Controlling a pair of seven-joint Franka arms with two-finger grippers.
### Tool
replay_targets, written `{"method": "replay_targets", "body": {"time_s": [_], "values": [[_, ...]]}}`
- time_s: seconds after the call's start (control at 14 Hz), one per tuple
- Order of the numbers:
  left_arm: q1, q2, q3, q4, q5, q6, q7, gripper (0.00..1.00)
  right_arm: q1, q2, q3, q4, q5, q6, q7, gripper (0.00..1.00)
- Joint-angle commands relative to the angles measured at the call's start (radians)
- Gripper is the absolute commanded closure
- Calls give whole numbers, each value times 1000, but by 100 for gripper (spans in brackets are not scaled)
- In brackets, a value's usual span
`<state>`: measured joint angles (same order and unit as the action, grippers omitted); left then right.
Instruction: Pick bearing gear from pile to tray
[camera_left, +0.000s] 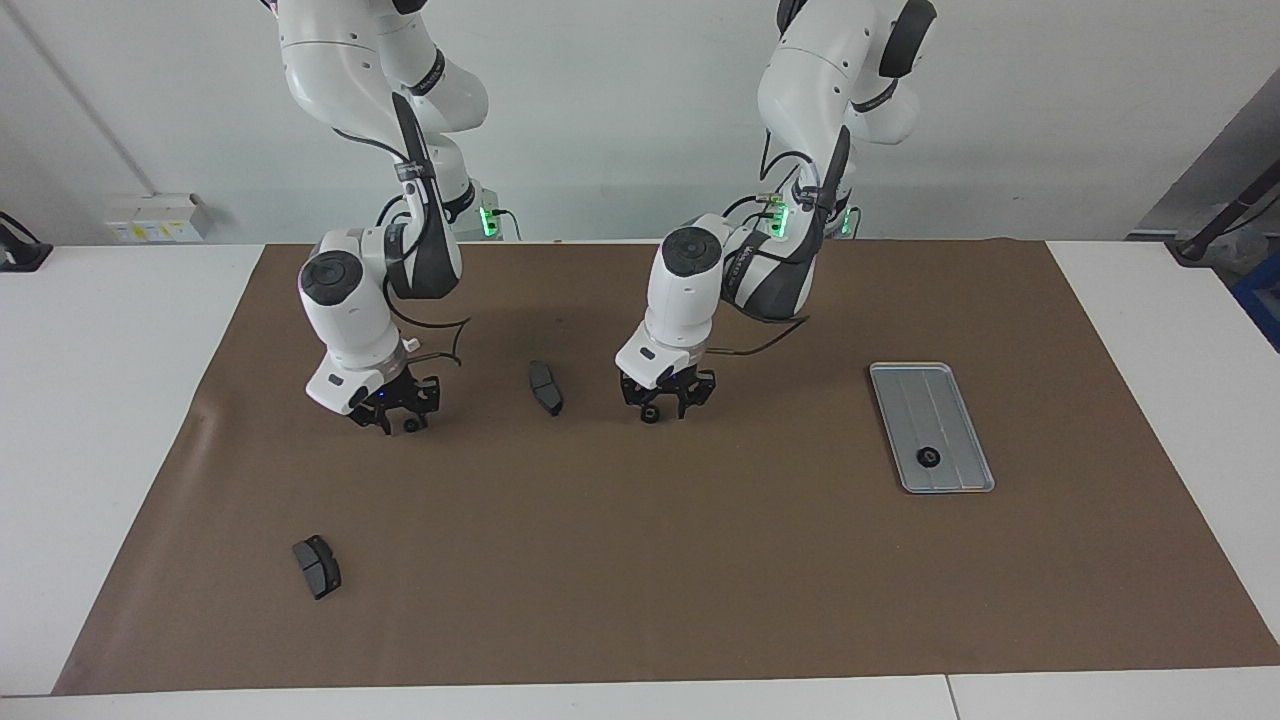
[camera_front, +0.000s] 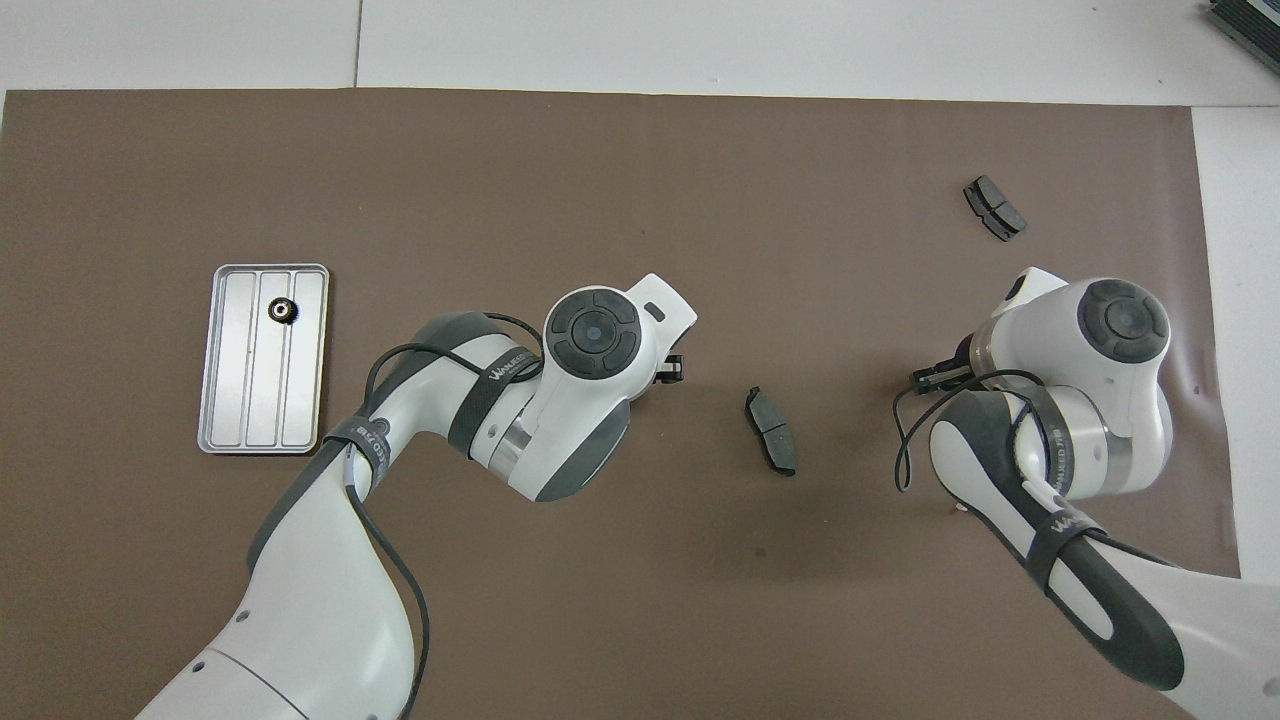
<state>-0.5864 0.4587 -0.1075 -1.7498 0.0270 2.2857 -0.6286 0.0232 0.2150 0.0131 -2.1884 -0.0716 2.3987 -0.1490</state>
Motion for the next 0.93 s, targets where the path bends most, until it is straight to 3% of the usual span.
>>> {"method": "replay_targets", "body": {"time_s": [0.0,0.21,0.5,0.57,0.71,0.86], "values": [[-24,-5,20,-19,-2,24,-14,40,-20,-45,15,-47,7,-9,-29,45],[-33,8,22,-19,-1,23,-17,40,-17,-45,16,-48,7,-10,-26,46],[-50,18,26,-16,5,20,-22,40,-17,-45,16,-48,7,-10,-26,61],[-50,18,26,-16,5,20,-22,40,-17,-45,15,-48,7,-9,-24,69],[-50,18,26,-19,5,20,-23,41,-16,-45,16,-48,7,-9,-12,96],[-52,18,26,-19,5,18,-23,44,-9,-43,16,-45,7,-9,8,100]]}}
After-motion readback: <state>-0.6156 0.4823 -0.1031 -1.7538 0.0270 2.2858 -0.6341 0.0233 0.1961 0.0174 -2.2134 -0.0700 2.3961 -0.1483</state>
